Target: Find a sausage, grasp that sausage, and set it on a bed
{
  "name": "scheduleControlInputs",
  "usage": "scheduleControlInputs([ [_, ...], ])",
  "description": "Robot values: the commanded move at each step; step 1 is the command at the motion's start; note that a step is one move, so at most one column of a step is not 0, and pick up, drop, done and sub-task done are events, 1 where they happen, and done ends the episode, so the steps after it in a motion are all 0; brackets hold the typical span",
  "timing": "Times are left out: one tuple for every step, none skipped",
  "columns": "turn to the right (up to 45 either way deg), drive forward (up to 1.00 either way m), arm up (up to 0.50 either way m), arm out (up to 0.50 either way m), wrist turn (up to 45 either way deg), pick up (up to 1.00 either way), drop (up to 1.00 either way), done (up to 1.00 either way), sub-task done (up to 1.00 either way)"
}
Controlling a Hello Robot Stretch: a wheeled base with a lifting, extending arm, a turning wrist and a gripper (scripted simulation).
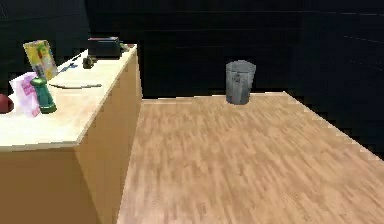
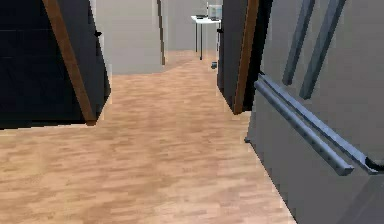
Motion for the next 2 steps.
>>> scheduleControlInputs([
  [-6.0, 0.0, 0.0, 0.0, 0.0, 0.0, 0.0, 0.0, 0.0],
  [0.0, 0.65, 0.0, 0.0, 0.0, 0.0, 0.0, 0.0, 0.0],
])
